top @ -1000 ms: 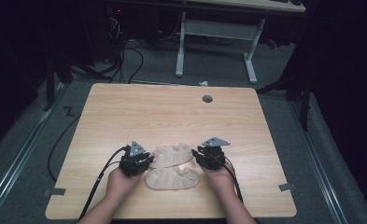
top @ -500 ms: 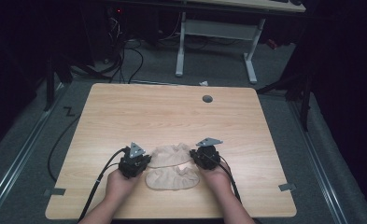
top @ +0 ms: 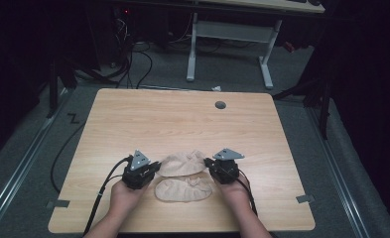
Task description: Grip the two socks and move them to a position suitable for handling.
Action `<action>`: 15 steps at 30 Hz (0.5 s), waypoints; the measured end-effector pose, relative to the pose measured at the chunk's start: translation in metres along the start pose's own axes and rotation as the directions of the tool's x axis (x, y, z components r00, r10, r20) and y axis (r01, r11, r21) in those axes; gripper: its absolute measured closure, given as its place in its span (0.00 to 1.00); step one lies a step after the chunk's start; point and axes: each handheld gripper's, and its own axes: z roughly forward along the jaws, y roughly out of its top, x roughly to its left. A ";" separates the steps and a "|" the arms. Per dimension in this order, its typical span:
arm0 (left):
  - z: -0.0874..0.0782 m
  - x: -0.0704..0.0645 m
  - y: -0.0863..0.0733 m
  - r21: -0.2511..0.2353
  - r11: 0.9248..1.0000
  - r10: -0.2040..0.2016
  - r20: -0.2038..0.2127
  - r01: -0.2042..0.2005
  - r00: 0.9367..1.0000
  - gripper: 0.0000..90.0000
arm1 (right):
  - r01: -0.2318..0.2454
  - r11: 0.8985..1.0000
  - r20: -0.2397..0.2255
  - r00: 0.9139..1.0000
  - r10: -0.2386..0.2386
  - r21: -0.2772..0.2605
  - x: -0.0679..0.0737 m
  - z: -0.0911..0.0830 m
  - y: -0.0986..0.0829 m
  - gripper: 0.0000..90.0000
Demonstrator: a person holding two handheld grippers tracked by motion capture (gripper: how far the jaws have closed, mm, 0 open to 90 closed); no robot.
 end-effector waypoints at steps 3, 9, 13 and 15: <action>-0.012 -0.007 0.002 0.011 1.000 0.006 0.015 -0.006 1.000 0.96 | 0.009 1.000 -0.004 1.000 -0.009 -0.016 0.003 -0.011 0.000 0.96; -0.033 -0.021 0.000 0.034 0.998 0.042 0.039 -0.044 0.998 0.96 | 0.056 0.998 -0.022 0.998 -0.057 -0.018 0.014 -0.032 -0.005 0.96; -0.031 -0.026 -0.010 0.043 0.998 0.044 0.059 -0.046 0.997 0.96 | 0.075 0.997 -0.030 0.997 -0.075 -0.022 0.025 -0.043 -0.017 0.96; -0.030 -0.026 -0.010 0.049 0.998 0.045 0.068 -0.048 0.997 0.96 | 0.076 0.997 -0.031 0.997 -0.076 -0.023 0.029 -0.048 -0.021 0.96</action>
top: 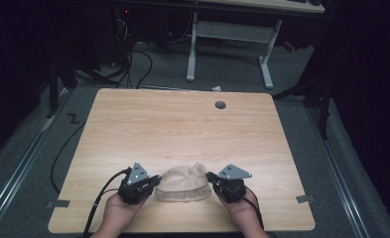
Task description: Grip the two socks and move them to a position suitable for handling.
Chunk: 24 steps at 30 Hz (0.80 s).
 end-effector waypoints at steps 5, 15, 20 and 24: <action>0.002 -0.005 -0.004 0.027 1.000 0.006 0.019 -0.006 1.000 0.96 | -0.013 1.000 -0.007 1.000 0.013 -0.011 0.005 -0.010 -0.011 0.96; 0.002 -0.004 -0.009 0.082 0.997 -0.009 0.041 0.006 0.999 0.96 | -0.017 0.999 -0.033 0.999 0.018 0.036 0.007 -0.005 -0.019 0.96; 0.007 -0.003 -0.012 0.110 0.994 -0.002 0.038 -0.003 0.999 0.95 | -0.011 0.998 -0.038 0.999 0.013 0.059 0.007 -0.002 -0.022 0.96; 0.005 -0.002 -0.011 0.108 0.994 -0.004 0.035 0.000 0.999 0.94 | 0.012 0.997 -0.047 0.999 -0.008 0.080 0.010 0.000 -0.022 0.96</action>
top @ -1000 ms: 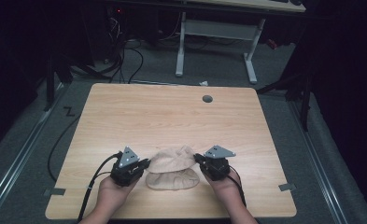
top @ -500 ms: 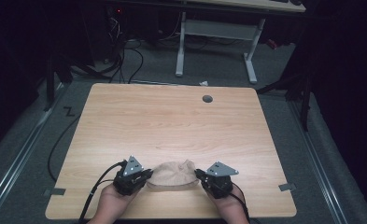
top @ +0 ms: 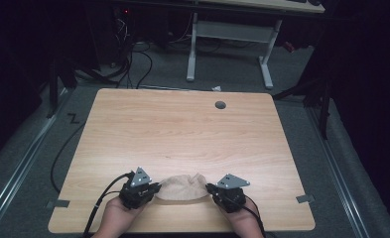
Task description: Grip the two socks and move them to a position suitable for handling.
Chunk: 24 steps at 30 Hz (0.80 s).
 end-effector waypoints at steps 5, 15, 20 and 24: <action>0.002 0.001 0.001 -0.002 1.000 -0.009 -0.001 0.009 1.000 0.93 | 0.002 1.000 -0.001 1.000 -0.002 0.015 0.001 0.001 -0.003 0.96; 0.016 0.002 0.001 0.033 0.999 0.022 -0.042 -0.020 0.999 0.89 | -0.021 0.998 0.009 1.000 0.020 0.052 -0.005 0.005 -0.013 0.96; 0.020 0.004 0.002 0.040 0.999 0.020 -0.044 -0.018 0.999 0.89 | -0.032 0.998 0.022 0.999 0.031 0.058 -0.007 0.009 -0.012 0.95; 0.021 0.004 0.001 0.048 0.998 0.032 -0.053 -0.030 0.998 0.87 | -0.033 0.997 0.023 0.999 0.031 0.068 -0.008 0.010 -0.013 0.93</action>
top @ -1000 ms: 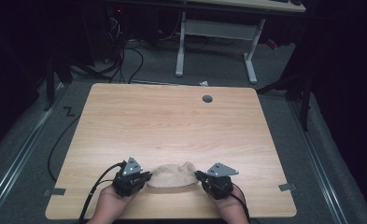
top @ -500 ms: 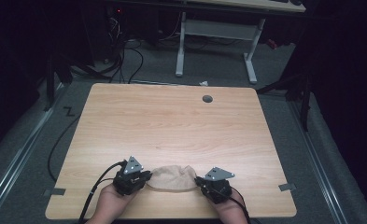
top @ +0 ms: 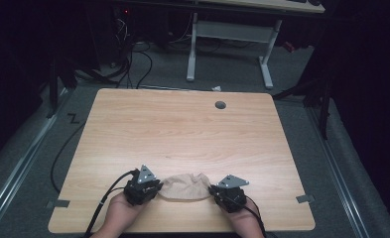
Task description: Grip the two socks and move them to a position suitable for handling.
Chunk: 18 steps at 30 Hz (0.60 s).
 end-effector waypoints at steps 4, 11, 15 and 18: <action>-0.001 0.000 0.001 -0.006 1.000 -0.003 0.001 0.003 1.000 0.81 | -0.008 1.000 0.002 1.000 0.008 -0.008 -0.001 0.000 0.000 0.89; -0.015 0.003 0.005 -0.089 0.996 -0.028 0.005 0.028 1.000 0.68 | -0.047 0.994 0.005 0.999 0.048 -0.100 -0.006 -0.009 0.004 0.77; -0.019 0.010 0.006 -0.121 0.991 -0.050 -0.001 0.049 0.999 0.63 | -0.075 0.985 0.033 0.996 0.081 -0.156 -0.011 -0.015 0.007 0.72; -0.021 0.016 0.004 -0.132 0.989 -0.064 -0.017 0.061 0.998 0.61 | -0.092 0.982 0.056 0.993 0.103 -0.168 -0.018 -0.016 0.007 0.71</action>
